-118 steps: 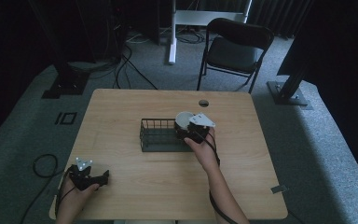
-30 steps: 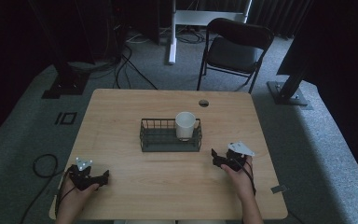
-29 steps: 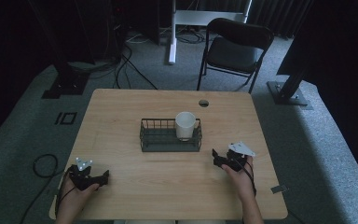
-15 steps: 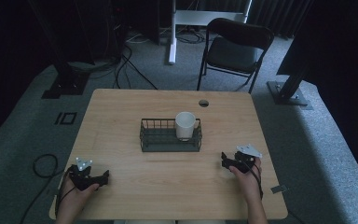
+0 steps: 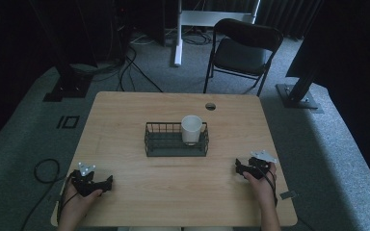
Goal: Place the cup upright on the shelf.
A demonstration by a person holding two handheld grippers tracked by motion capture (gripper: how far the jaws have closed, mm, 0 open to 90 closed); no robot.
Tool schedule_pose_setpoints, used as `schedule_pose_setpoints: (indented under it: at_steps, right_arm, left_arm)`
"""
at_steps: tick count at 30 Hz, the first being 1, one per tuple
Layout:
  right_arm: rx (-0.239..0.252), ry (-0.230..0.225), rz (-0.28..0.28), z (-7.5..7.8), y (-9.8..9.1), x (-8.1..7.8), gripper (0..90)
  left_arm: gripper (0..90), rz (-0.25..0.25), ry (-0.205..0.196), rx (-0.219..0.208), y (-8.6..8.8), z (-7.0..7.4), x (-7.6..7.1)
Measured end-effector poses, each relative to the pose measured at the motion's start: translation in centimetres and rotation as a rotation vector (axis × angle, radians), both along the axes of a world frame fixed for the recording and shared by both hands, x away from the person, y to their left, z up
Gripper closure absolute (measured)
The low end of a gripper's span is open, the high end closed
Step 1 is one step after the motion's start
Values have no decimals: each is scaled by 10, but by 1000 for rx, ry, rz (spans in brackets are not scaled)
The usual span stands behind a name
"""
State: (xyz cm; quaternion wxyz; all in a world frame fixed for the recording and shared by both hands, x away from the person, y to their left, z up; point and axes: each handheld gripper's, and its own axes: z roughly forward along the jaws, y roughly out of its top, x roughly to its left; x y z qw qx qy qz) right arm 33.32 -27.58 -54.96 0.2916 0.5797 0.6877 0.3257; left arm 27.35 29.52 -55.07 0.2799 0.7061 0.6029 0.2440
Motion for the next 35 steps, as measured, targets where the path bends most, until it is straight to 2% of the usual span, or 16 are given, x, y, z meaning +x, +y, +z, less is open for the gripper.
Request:
schedule_pose_setpoints:
  at_steps: [8, 11, 14, 23, 35]
  right_arm:
    - [-36, 68, -34, -2, -12, -2, 132]
    - [-18, 78, -45, -3, -17, -3, 132]
    - [21, 96, -40, -3, -21, -3, 130]
    - [22, 98, -16, -3, -21, -4, 123]
    - [21, 97, -14, -3, -21, -4, 124]
  left_arm:
    - [20, 0, 0, 0, 0, 0, 0]
    - [20, 0, 0, 0, 0, 0, 0]
    - [20, 0, 0, 0, 0, 0, 0]
    - [20, 0, 0, 0, 0, 0, 0]
    - [20, 0, 0, 0, 0, 0, 0]
